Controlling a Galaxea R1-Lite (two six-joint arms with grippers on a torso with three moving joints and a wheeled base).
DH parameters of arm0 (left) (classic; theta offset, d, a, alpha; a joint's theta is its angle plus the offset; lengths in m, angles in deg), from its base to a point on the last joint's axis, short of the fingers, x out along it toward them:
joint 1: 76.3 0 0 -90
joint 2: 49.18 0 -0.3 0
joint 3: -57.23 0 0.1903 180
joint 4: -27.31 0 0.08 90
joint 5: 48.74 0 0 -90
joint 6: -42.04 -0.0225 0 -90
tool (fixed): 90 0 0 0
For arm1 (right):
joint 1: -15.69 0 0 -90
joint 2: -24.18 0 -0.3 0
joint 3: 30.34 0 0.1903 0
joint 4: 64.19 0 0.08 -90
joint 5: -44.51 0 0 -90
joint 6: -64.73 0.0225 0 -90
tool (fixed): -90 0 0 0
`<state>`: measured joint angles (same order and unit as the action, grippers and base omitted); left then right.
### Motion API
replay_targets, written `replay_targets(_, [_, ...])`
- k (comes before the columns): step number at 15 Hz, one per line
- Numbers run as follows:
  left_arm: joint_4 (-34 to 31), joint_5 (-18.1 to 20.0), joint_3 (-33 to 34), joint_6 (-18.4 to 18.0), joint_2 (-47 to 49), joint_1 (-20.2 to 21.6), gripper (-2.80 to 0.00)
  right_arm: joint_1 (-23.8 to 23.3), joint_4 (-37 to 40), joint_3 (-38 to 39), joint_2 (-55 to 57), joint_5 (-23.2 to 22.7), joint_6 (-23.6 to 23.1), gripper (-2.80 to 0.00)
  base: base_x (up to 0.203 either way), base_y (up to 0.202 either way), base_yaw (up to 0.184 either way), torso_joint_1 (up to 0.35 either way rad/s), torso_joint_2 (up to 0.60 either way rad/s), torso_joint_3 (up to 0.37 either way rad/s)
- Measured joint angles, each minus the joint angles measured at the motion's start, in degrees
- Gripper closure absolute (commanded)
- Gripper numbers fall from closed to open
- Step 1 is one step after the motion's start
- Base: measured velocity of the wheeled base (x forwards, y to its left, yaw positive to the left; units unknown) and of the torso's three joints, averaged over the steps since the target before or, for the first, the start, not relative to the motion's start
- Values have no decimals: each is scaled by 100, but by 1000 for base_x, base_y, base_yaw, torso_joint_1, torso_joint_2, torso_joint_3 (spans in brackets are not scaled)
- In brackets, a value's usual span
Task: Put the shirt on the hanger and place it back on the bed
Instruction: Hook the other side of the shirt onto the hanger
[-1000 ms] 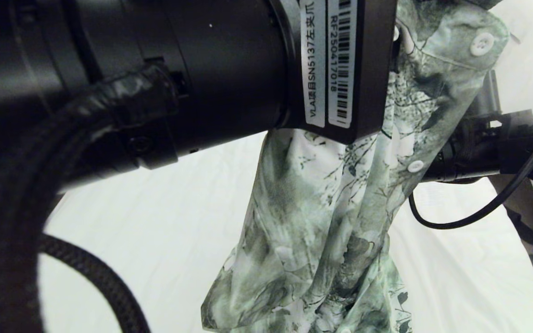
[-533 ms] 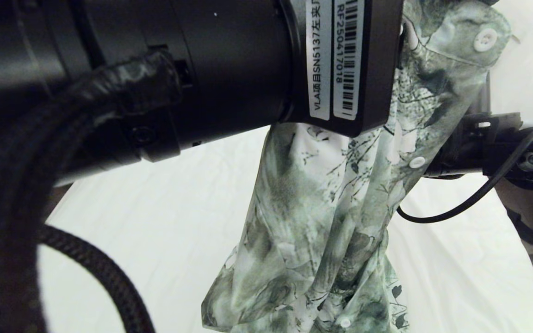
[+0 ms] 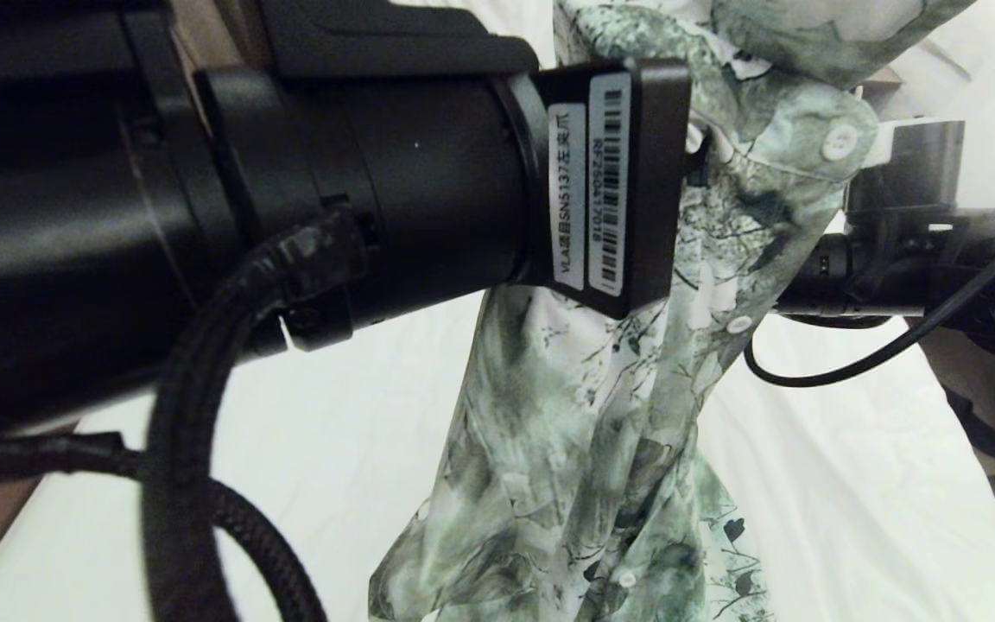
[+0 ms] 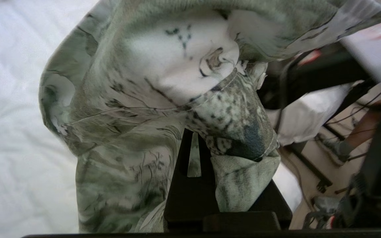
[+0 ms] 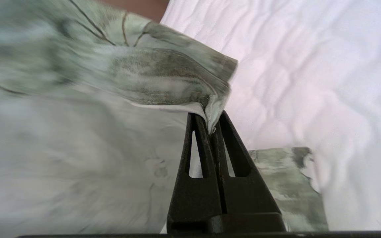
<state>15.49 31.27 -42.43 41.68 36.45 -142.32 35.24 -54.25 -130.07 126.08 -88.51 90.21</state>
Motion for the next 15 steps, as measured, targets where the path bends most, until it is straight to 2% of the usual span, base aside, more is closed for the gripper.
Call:
replay_targets(5, [318, 12, 362, 242, -234, 507, 0, -427, -61, 40, -122, 16, 545, 0, 0, 0, 0, 0, 0, 0])
replay_targets(8, [375, 13, 645, 271, -360, 705, 0, -595, -503, 43, -151, 36, 1001, 0, 0, 0, 0, 0, 0, 0])
replay_targets(15, [557, -18, 1204, 681, -599, 606, 0, -650, -672, -22, -147, 418, 1106, 0, 0, 0, 0, 0, 0, 0])
